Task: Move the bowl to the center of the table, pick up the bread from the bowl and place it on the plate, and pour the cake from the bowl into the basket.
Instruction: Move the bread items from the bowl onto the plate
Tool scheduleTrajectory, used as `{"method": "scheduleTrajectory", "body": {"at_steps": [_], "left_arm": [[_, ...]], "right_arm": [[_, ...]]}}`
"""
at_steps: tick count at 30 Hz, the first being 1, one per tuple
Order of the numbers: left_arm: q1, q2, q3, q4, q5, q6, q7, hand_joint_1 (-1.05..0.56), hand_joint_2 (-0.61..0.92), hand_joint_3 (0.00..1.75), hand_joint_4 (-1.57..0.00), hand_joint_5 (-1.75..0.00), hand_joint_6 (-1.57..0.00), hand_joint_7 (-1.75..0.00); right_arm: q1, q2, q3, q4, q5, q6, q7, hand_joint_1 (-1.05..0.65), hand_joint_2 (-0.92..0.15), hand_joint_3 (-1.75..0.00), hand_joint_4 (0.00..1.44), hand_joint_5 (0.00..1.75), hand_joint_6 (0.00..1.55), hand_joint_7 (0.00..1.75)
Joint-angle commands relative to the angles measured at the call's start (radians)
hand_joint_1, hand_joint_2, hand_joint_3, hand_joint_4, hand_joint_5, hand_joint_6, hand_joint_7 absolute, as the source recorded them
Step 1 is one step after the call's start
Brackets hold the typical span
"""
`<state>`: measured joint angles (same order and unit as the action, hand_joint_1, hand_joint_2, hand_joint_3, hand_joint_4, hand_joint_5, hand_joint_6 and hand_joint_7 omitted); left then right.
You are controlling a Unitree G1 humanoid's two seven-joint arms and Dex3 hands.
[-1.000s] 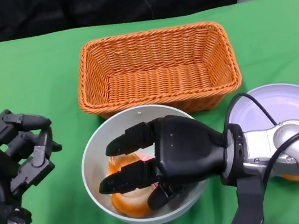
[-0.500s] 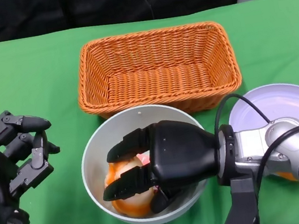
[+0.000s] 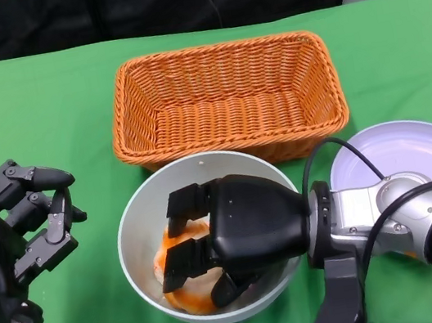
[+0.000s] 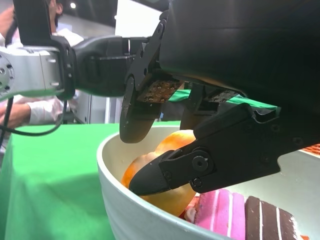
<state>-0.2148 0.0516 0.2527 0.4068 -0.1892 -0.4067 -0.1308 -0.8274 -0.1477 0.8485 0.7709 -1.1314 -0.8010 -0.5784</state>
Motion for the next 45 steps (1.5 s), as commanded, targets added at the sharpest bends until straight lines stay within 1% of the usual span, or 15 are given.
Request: {"method": "scheduleTrajectory", "body": {"at_steps": [1, 6, 9, 10, 12, 13, 21, 24, 31, 34, 35, 36, 38, 40, 45], "left_arm": [[0.005, 0.011, 0.004, -0.003, -0.004, -0.008, 0.005, -0.10, 0.55, 0.95, -0.80, -1.42, -0.87, -1.12], [0.005, 0.008, 0.001, -0.002, 0.005, -0.007, 0.017, -0.10, 0.55, 0.93, -0.81, -1.40, -0.89, -1.08], [0.009, 0.002, -0.001, -0.010, 0.004, 0.002, 0.023, -0.12, 0.55, 0.93, -0.81, -1.39, -0.90, -1.07], [0.009, -0.002, 0.002, -0.010, -0.009, 0.003, 0.016, -0.09, 0.53, 0.97, -0.80, -1.41, -0.89, -1.08], [0.009, -0.008, 0.002, -0.009, -0.017, 0.002, 0.015, -0.08, 0.51, 1.01, -0.79, -1.43, -0.89, -1.09], [0.010, -0.008, 0.001, -0.008, -0.013, 0.000, 0.020, -0.09, 0.50, 1.02, -0.79, -1.44, -0.89, -1.10], [0.011, -0.010, -0.004, 0.005, 0.013, -0.028, 0.036, -0.11, 0.45, 1.10, -0.79, -1.45, -0.87, -1.14], [0.010, -0.011, -0.002, 0.005, 0.014, -0.024, 0.040, -0.11, 0.45, 1.10, -0.80, -1.44, -0.87, -1.14], [0.010, -0.006, -0.006, 0.007, 0.031, -0.033, 0.048, -0.10, 0.47, 1.08, -0.77, -1.45, -0.85, -1.15], [0.009, -0.007, -0.004, 0.012, 0.028, -0.035, 0.049, -0.11, 0.49, 1.06, -0.77, -1.45, -0.85, -1.15], [0.008, -0.009, -0.003, 0.014, 0.023, -0.033, 0.047, -0.10, 0.50, 1.06, -0.77, -1.45, -0.85, -1.15], [0.007, -0.010, -0.002, 0.016, 0.019, -0.034, 0.045, -0.10, 0.51, 1.04, -0.78, -1.44, -0.86, -1.14], [0.006, -0.010, -0.002, 0.020, 0.017, -0.037, 0.044, -0.10, 0.52, 1.02, -0.78, -1.44, -0.86, -1.13], [0.007, -0.009, -0.004, 0.021, 0.027, -0.040, 0.053, -0.10, 0.53, 1.00, -0.78, -1.44, -0.86, -1.13], [0.007, -0.009, -0.006, 0.023, 0.032, -0.044, 0.058, -0.10, 0.54, 0.98, -0.79, -1.43, -0.87, -1.13]], "right_arm": [[-0.011, -0.010, 0.000, -0.019, 0.021, 0.014, 0.065, -0.49, -0.91, -0.01, 0.55, 1.00, 0.61, 0.71], [0.003, -0.015, -0.002, -0.047, 0.032, 0.039, 0.103, -0.53, -0.91, 0.00, 0.61, 1.00, 0.68, 0.60], [0.012, -0.018, 0.002, -0.056, 0.028, 0.054, 0.107, -0.55, -0.92, 0.00, 0.68, 0.98, 0.76, 0.47], [0.014, -0.018, 0.004, -0.056, 0.027, 0.056, 0.105, -0.55, -0.92, 0.00, 0.76, 0.95, 0.82, 0.39], [0.019, -0.016, 0.010, -0.051, 0.023, 0.057, 0.087, -0.55, -0.92, 0.00, 0.81, 0.93, 0.88, 0.30], [0.021, -0.015, 0.012, -0.047, 0.021, 0.056, 0.075, -0.53, -0.90, 0.00, 0.81, 1.02, 0.93, 0.25], [0.026, 0.002, 0.027, 0.006, 0.030, 0.024, -0.016, -0.40, -0.89, 0.00, 0.71, 1.37, 1.10, 0.11], [0.022, 0.006, 0.027, 0.022, 0.037, 0.013, -0.035, -0.40, -0.91, -0.01, 0.67, 1.42, 1.11, 0.10], [0.002, 0.006, 0.016, 0.056, 0.052, -0.018, -0.089, -0.36, -0.92, -0.01, 0.60, 1.41, 1.09, 0.09], [-0.002, 0.002, 0.013, 0.051, 0.047, -0.012, -0.108, -0.32, -0.90, 0.00, 0.60, 1.41, 1.11, 0.12], [-0.004, 0.000, 0.012, 0.051, 0.046, -0.014, -0.119, -0.30, -0.89, 0.00, 0.61, 1.42, 1.10, 0.19], [-0.006, -0.001, 0.012, 0.051, 0.045, -0.015, -0.128, -0.30, -0.89, 0.00, 0.61, 1.44, 0.96, 0.48], [-0.008, -0.001, 0.012, 0.053, 0.044, -0.016, -0.139, -0.31, -0.89, 0.00, 0.61, 1.45, 0.81, 0.76], [-0.009, -0.002, 0.010, 0.058, 0.048, -0.020, -0.153, -0.31, -0.90, 0.00, 0.61, 1.45, 0.78, 0.82], [-0.012, -0.001, 0.011, 0.065, 0.048, -0.023, -0.166, -0.31, -0.90, 0.00, 0.61, 1.44, 0.77, 0.81]]}}
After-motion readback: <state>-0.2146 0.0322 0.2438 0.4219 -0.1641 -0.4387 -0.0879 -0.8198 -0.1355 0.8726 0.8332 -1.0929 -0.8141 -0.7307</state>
